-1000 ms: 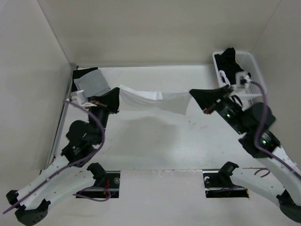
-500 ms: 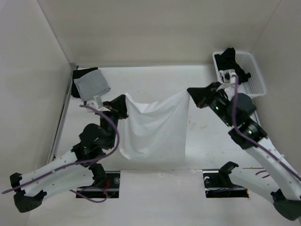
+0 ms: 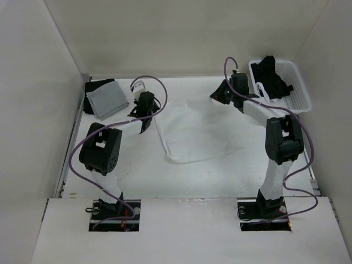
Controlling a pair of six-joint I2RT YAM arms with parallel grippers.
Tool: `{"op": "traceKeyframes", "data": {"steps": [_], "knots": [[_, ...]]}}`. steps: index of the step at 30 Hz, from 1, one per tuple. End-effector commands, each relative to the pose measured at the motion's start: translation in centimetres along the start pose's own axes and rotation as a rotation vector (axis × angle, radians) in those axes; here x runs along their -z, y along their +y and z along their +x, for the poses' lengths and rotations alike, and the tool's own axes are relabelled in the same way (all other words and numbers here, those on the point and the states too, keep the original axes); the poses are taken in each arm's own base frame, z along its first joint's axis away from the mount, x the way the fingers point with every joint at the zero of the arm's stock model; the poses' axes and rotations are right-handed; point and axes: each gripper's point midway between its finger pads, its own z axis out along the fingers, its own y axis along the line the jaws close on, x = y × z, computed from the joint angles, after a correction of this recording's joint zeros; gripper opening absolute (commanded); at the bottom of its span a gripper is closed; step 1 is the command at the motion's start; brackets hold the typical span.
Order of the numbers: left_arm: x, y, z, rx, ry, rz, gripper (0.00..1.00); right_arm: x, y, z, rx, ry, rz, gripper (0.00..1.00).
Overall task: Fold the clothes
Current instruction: Flatten the tank top out
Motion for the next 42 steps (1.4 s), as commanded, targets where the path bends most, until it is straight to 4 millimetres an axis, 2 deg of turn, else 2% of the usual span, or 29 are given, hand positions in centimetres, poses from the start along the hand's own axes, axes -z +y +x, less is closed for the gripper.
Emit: {"op": "traceKeyframes", "data": {"steps": [1, 3, 4, 6, 7, 8, 9, 11, 12, 14, 16, 19, 23, 26, 31, 38, 42], "knots": [[0.3, -7.0, -7.0, 0.116, -0.093, 0.209, 0.31, 3.6, 4.6, -6.5, 0.023, -0.178, -0.068, 0.33], [0.8, -7.0, -6.9, 0.113, -0.091, 0.22, 0.42, 4.9, 4.5, -6.2, 0.04, -0.197, -0.051, 0.41], [1.4, -6.8, -6.5, 0.113, -0.086, 0.223, 0.45, 5.7, 4.9, -5.4, 0.056, -0.197, -0.056, 0.43], [3.5, -5.9, -4.7, 0.108, -0.065, 0.226, 0.45, 7.2, 6.1, -2.7, 0.093, -0.185, -0.081, 0.43], [4.8, -5.5, -3.6, 0.107, -0.053, 0.23, 0.42, 7.8, 6.5, -1.5, 0.104, -0.181, -0.091, 0.42], [6.3, -4.9, -2.1, 0.1, -0.036, 0.232, 0.39, 8.7, 6.7, 0.5, 0.118, -0.176, -0.102, 0.36], [7.6, -4.1, -0.6, 0.091, -0.019, 0.226, 0.36, 9.2, 6.4, 1.6, 0.12, -0.171, -0.103, 0.31], [10.4, -2.5, 2.6, 0.076, 0.027, 0.221, 0.27, 10.5, 5.2, 4.3, 0.094, -0.155, -0.097, 0.12], [11.8, -1.8, 4.3, 0.068, 0.064, 0.224, 0.24, 11.2, 4.5, 5.4, 0.086, -0.146, -0.097, 0.06], [14.3, -0.7, 7.1, 0.059, 0.144, 0.24, 0.23, 12.5, 3.3, 7.1, 0.076, -0.138, -0.095, 0.04], [16.5, -0.4, 9.5, 0.06, 0.23, 0.272, 0.26, 13.8, 2.1, 8.3, 0.067, -0.142, -0.088, 0.05], [18.5, -1.2, 10.7, 0.133, 0.292, 0.34, 0.37, 15.2, 0.9, 9.6, 0.063, -0.151, -0.078, 0.07], [17.8, -2.1, 9.8, 0.185, 0.264, 0.376, 0.47, 15.9, -0.8, 11.4, 0.048, -0.133, -0.062, 0.1], [16.6, -2.9, 10.7, 0.182, 0.296, 0.381, 0.46, 15.8, -1.2, 12.3, 0.05, -0.109, -0.06, 0.13], [15.5, -3.1, 12.8, 0.178, 0.337, 0.363, 0.4, 15.7, 1.7, 15.2, 0.139, -0.034, -0.133, 0.25], [15.7, -2.3, 13.8, 0.188, 0.358, 0.33, 0.31, 14.1, 4.6, 18.5, 0.184, 0.051, -0.18, 0.29], [16.2, -2.5, 14.3, 0.194, 0.371, 0.332, 0.15, 12.3, 5.6, 20.6, 0.206, 0.107, -0.182, 0.31]]}}
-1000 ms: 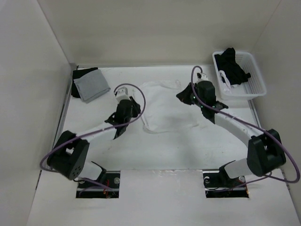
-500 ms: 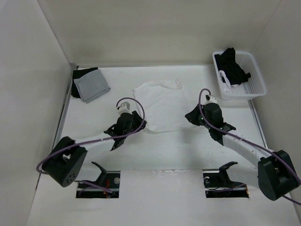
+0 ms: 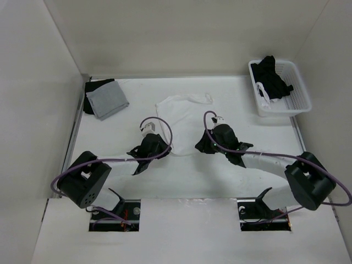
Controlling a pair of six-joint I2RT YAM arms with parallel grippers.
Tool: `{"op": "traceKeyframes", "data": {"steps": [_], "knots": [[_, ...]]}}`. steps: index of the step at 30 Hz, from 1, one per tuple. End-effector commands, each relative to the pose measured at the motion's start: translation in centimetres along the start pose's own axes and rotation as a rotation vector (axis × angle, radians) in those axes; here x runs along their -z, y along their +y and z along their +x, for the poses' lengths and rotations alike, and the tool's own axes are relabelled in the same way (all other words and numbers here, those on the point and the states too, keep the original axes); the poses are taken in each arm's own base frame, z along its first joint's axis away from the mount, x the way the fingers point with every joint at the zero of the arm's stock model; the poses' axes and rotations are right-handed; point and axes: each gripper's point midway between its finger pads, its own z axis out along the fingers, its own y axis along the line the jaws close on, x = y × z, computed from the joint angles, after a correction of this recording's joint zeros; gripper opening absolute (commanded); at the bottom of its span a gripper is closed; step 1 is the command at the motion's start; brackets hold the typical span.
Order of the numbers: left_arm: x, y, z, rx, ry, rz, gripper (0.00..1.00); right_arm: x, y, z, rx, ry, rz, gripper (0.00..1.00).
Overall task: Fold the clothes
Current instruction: Flatten the tank top out
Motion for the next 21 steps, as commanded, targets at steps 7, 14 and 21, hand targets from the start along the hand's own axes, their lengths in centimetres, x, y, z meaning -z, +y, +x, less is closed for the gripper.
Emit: {"op": "traceKeyframes", "data": {"steps": [7, 14, 21], "knots": [[1.9, -2.2, -1.8, 0.109, -0.072, 0.047, 0.03, -4.0, 2.7, -1.8, 0.008, -0.049, -0.016, 0.32], [6.0, -3.2, -1.9, 0.224, -0.089, 0.013, 0.02, -6.8, 0.3, -1.0, -0.059, 0.003, 0.088, 0.2], [8.7, -3.5, -0.6, 0.431, 0.017, -0.065, 0.03, -7.4, -0.6, -1.2, -0.102, -0.012, 0.104, 0.11]]}}
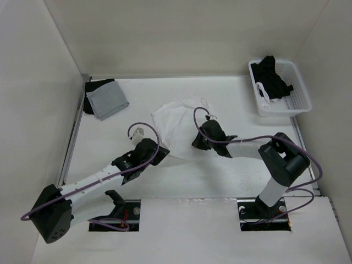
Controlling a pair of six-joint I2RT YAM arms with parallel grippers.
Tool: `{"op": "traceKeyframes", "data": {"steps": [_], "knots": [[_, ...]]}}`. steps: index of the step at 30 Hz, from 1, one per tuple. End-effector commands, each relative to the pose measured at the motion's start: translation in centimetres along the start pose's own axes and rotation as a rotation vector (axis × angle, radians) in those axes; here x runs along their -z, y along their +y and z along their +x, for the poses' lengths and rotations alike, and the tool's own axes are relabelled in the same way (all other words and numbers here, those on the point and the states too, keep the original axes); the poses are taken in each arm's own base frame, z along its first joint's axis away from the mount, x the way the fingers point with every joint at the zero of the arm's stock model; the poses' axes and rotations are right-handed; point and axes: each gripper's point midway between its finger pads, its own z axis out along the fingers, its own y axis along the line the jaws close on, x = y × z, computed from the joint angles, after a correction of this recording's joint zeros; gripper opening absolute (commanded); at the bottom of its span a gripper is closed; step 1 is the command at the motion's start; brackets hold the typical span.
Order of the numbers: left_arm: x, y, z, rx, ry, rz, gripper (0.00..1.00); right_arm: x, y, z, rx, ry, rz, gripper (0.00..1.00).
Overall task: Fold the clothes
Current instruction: Flatten the tank top out
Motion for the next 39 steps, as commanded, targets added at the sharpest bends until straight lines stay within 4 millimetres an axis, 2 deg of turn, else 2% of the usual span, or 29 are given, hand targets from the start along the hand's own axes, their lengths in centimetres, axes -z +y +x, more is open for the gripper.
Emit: {"op": "traceKeyframes", "data": {"steps": [1, 3, 5, 8, 11, 14, 17, 19, 21, 22, 23, 26, 28, 31, 35, 37, 39], "knots": [[1.2, 0.8, 0.4, 0.164, 0.042, -0.105, 0.04, -0.3, 1.0, -2.2, -0.037, -0.069, -0.025, 0.11], [1.4, 1.6, 0.6, 0.184, 0.047, -0.139, 0.04, -0.4, 0.8, -2.3, -0.039, -0.073, -0.016, 0.11], [1.7, 2.7, -0.2, 0.163, 0.007, -0.187, 0.06, -0.7, 0.4, -2.1, -0.041, -0.069, -0.009, 0.11], [2.5, 3.2, -0.7, 0.126, -0.033, -0.218, 0.12, -1.2, -0.3, -1.9, -0.044, -0.064, 0.009, 0.12], [4.0, 3.1, -2.3, 0.031, -0.133, -0.223, 0.18, -1.4, -0.7, -1.8, -0.049, -0.069, 0.023, 0.12], [4.6, 3.1, -4.5, -0.084, -0.27, -0.222, 0.27, -0.7, -0.1, -2.5, -0.049, -0.098, 0.007, 0.14], [2.7, 3.0, -5.6, -0.172, -0.306, -0.238, 0.33, 1.3, 1.7, -3.6, -0.026, -0.162, -0.043, 0.21], [0.7, 1.9, -5.9, -0.227, -0.3, -0.197, 0.36, 3.0, 3.3, -3.8, 0.01, -0.203, -0.077, 0.28], [-1.2, 0.6, -6.7, -0.258, -0.292, -0.141, 0.38, 4.5, 5.0, -3.2, 0.059, -0.215, -0.114, 0.3], [-2.0, 0.2, -7.0, -0.259, -0.284, -0.117, 0.38, 4.8, 5.7, -2.6, 0.081, -0.206, -0.133, 0.28], [-3.1, -0.5, -7.6, -0.266, -0.27, -0.085, 0.38, 5.3, 7.2, -1.2, 0.131, -0.171, -0.177, 0.23], [-5.4, -0.8, -8.5, -0.266, -0.227, -0.059, 0.39, 6.1, 10.0, 1.8, 0.202, -0.089, -0.265, 0.1], [-7.0, 0.0, -9.2, -0.24, -0.209, -0.073, 0.39, 6.3, 11.6, 3.9, 0.241, -0.048, -0.31, 0.06], [-8.4, 1.1, -10.5, -0.204, -0.213, -0.094, 0.39, 5.7, 12.7, 6.1, 0.277, -0.009, -0.336, 0.07], [-10.6, 2.0, -11.7, -0.152, -0.196, -0.087, 0.39, 4.9, 14.3, 6.8, 0.288, -0.005, -0.355, 0.16], [-11.7, 1.9, -11.8, -0.125, -0.176, -0.066, 0.39, 4.5, 15.2, 6.5, 0.291, -0.013, -0.361, 0.24], [-12.6, 2.0, -11.7, -0.102, -0.157, -0.049, 0.38, 3.8, 15.8, 6.2, 0.296, -0.016, -0.355, 0.26]]}}
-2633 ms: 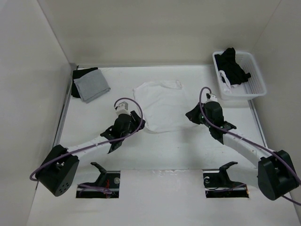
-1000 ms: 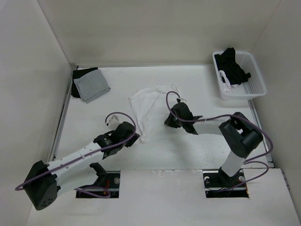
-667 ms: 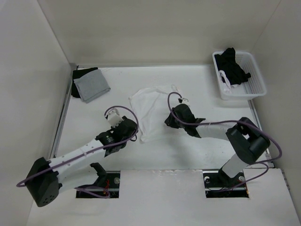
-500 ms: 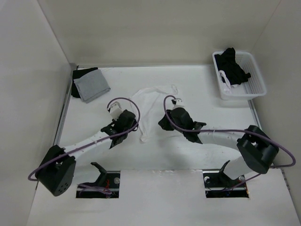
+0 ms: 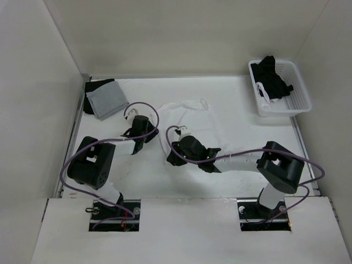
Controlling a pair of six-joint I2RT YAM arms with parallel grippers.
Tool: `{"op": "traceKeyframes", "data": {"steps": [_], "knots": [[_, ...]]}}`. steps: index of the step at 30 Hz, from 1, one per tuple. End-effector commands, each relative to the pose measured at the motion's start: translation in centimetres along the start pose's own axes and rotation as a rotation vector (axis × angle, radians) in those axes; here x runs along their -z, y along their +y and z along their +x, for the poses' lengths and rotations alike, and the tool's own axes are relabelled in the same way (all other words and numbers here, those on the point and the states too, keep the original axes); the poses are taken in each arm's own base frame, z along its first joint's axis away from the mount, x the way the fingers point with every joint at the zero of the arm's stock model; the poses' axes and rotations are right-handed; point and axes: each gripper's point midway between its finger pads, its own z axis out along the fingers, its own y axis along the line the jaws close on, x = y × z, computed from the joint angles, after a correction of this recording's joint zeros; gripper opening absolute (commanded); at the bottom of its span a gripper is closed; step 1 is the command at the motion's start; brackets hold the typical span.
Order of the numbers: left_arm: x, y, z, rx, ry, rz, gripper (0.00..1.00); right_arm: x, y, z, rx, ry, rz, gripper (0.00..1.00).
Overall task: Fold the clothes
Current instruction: Flatten the tank top out
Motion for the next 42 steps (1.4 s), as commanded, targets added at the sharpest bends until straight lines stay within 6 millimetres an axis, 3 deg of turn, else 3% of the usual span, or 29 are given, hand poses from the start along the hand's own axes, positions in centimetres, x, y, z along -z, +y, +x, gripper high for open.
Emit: {"op": "traceKeyframes", "data": {"steps": [1, 10, 15, 20, 24, 28, 31, 35, 42], "knots": [[-0.8, -4.6, -1.5, 0.051, -0.008, 0.172, 0.37, -1.0, 3.1, -3.5, 0.015, -0.084, -0.06, 0.26], [-1.7, -5.5, -1.2, 0.082, 0.015, 0.215, 0.16, -4.1, 0.8, -1.6, 0.044, 0.01, 0.103, 0.29], [-2.1, -5.2, -1.5, 0.1, 0.013, 0.218, 0.11, -3.5, -1.3, -0.5, 0.081, 0.024, 0.235, 0.31], [-2.6, -5.1, -1.3, 0.113, 0.019, 0.221, 0.09, -3.4, -1.3, 0.8, 0.099, 0.055, 0.243, 0.33], [-2.7, -4.8, -1.0, 0.116, 0.027, 0.217, 0.08, -3.5, -0.8, 0.6, 0.115, 0.05, 0.241, 0.22], [-2.4, -4.4, -1.6, 0.125, 0.009, 0.211, 0.05, -2.9, -0.7, 1.0, 0.167, 0.061, 0.253, 0.16], [-1.6, -4.5, -2.4, 0.141, -0.018, 0.218, 0.02, -2.2, -0.2, 1.2, 0.195, 0.059, 0.243, 0.05], [1.7, -4.5, -4.9, 0.179, -0.109, 0.241, 0.0, 1.0, 1.7, -0.4, 0.213, -0.021, 0.209, 0.02], [11.8, -5.7, -10.7, 0.173, -0.3, 0.321, 0.0, 12.9, 7.5, -5.1, 0.156, -0.236, -0.029, 0.02]]}}
